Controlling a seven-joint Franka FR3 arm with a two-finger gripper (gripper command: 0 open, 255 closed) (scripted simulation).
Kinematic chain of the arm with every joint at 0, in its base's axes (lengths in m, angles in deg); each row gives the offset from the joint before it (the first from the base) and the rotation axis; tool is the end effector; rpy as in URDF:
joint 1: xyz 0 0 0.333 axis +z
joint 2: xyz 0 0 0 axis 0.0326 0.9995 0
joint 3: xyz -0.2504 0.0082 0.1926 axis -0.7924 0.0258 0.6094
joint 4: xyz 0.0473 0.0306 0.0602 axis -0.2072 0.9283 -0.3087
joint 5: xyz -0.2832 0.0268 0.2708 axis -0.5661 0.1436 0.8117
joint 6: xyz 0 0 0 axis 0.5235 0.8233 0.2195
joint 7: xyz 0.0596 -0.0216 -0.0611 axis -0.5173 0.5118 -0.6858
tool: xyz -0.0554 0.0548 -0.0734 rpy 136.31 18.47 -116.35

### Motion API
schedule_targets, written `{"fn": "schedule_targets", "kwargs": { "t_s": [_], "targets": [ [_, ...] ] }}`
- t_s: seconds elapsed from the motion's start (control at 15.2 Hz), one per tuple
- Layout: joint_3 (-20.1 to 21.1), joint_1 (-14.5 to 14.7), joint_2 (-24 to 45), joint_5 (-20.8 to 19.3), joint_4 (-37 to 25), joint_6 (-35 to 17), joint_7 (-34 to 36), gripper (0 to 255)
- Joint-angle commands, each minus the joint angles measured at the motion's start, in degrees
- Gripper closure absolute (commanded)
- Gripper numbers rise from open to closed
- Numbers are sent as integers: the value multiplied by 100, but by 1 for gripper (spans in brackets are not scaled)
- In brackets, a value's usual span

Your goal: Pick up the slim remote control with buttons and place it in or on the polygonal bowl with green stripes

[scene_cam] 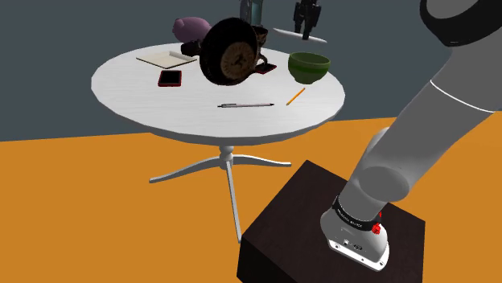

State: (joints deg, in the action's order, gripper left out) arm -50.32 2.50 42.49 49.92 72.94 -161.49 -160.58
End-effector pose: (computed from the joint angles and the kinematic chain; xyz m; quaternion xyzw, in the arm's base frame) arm 0.4236 -0.2506 0.6787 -0.8991 -0.4376 -0.0018 0.0055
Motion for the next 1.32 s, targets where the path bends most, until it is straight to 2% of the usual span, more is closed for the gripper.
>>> {"fn": "schedule_targets", "kwargs": {
  "t_s": [0.0,0.26,0.99,1.25],
  "targets": [
    [-196,-117,55,-6,-48,-14,-324,255],
    [-619,-352,331,81,-346,23,-987,255],
    [-550,-358,-8,-91,843,-874,-846,255],
    [-547,-364,-58,-118,1101,-1088,-825,255]
  ]
}}
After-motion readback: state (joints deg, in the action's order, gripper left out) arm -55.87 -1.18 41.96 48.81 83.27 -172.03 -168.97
